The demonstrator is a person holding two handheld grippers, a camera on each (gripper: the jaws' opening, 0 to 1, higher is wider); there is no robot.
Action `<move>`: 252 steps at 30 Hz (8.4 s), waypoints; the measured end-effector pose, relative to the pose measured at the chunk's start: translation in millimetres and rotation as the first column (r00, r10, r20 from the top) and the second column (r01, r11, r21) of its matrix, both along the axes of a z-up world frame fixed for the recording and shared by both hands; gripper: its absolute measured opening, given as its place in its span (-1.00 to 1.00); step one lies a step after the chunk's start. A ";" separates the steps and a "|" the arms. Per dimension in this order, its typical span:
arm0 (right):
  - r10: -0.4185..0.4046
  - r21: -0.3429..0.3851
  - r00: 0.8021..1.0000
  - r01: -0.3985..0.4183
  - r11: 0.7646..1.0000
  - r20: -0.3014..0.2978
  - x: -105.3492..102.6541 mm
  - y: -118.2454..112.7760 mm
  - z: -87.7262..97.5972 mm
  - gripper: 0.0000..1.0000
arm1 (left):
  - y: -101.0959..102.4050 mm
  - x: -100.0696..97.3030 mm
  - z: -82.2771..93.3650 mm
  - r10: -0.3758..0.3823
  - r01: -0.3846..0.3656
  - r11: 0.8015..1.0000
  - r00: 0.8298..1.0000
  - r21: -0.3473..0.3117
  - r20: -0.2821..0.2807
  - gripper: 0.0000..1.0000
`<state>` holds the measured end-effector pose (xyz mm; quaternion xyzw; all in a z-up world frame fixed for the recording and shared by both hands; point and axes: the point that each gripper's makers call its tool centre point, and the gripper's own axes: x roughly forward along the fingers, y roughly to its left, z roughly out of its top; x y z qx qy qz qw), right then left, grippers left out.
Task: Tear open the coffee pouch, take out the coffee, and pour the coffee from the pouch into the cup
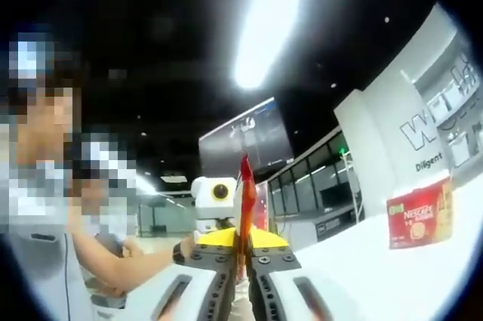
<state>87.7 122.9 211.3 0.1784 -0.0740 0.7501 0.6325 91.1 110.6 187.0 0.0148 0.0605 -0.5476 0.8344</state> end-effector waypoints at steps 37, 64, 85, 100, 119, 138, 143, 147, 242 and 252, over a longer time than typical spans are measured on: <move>0.000 0.002 1.000 0.000 1.000 0.010 0.4 1.5 4.1 -0.90 | 1.8 2.6 3.8 0.012 -0.012 1.000 1.000 -0.011 0.006 -0.91; -0.011 -0.001 1.000 0.011 1.000 0.013 7.7 3.9 3.9 -0.90 | 2.6 4.2 3.0 0.011 -0.011 1.000 1.000 -0.015 0.011 -0.91; -0.015 -0.005 1.000 0.016 1.000 0.016 5.6 3.3 3.1 -0.90 | 1.8 6.1 2.8 0.022 -0.021 1.000 0.999 -0.017 0.028 -0.91; -0.008 0.004 1.000 0.008 1.000 0.016 3.9 4.1 4.8 -0.90 | 3.4 3.9 4.9 0.024 -0.024 1.000 0.999 -0.011 0.031 -0.91; -0.012 -0.011 0.999 0.013 1.000 0.041 4.3 6.5 7.7 -0.90 | 7.6 5.1 7.3 0.028 -0.028 0.999 0.999 -0.018 0.032 -0.91; -0.024 0.005 1.000 0.024 1.000 0.004 1.9 4.4 9.9 -0.89 | 5.1 2.2 9.9 0.028 -0.027 0.999 1.000 -0.019 0.011 -0.91; -0.009 0.010 1.000 0.009 1.000 0.006 -2.2 3.5 9.8 -0.86 | 4.8 -1.7 10.2 0.022 -0.022 1.000 1.000 -0.004 0.016 -0.91; -0.001 0.029 1.000 0.001 1.000 0.005 0.8 -1.0 18.3 -0.80 | 6.4 -2.3 13.7 0.021 -0.021 1.000 1.000 -0.018 0.018 -0.91; -0.078 0.244 0.990 0.104 0.964 -0.115 10.9 -21.8 12.5 -0.87 | 6.8 2.1 21.4 0.044 -0.044 0.999 0.999 0.029 0.003 -0.72; -0.067 0.242 0.994 0.086 0.966 -0.087 4.9 -21.5 13.8 -0.87 | -2.0 1.7 14.6 0.015 -0.014 0.998 1.000 0.061 -0.022 -0.77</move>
